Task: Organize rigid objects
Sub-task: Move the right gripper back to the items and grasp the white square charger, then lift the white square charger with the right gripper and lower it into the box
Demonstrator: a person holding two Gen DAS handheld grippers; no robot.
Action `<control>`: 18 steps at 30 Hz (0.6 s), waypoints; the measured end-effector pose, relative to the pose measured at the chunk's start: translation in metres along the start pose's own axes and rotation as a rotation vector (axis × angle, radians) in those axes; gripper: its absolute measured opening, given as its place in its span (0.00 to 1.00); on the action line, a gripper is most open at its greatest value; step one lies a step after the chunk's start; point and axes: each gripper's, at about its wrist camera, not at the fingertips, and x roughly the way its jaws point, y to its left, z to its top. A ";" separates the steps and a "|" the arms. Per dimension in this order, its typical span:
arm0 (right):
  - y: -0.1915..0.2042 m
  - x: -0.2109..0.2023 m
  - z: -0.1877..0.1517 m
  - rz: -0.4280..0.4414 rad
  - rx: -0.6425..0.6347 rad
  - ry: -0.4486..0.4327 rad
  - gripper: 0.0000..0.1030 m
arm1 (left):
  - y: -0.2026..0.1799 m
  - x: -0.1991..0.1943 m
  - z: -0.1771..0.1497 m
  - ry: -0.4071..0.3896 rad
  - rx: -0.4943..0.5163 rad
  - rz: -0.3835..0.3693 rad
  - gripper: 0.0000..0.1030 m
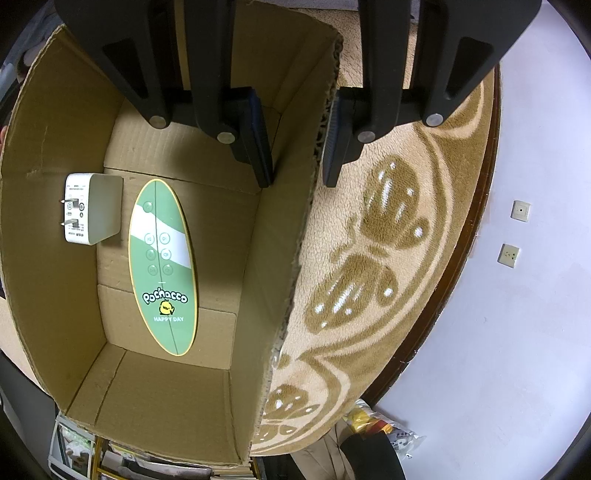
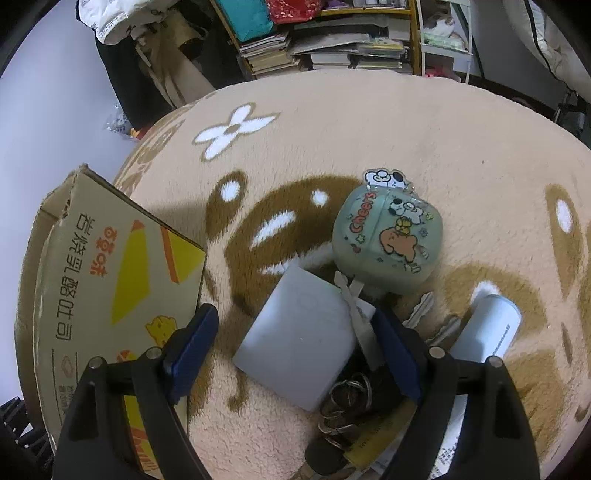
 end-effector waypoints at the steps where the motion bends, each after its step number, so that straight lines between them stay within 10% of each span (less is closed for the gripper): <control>1: 0.001 0.001 0.000 -0.002 0.000 -0.004 0.86 | 0.000 0.000 0.000 0.000 0.001 0.001 0.27; 18: 0.007 -0.011 0.000 -0.084 -0.034 -0.077 0.57 | 0.001 0.001 0.000 0.002 -0.002 -0.004 0.28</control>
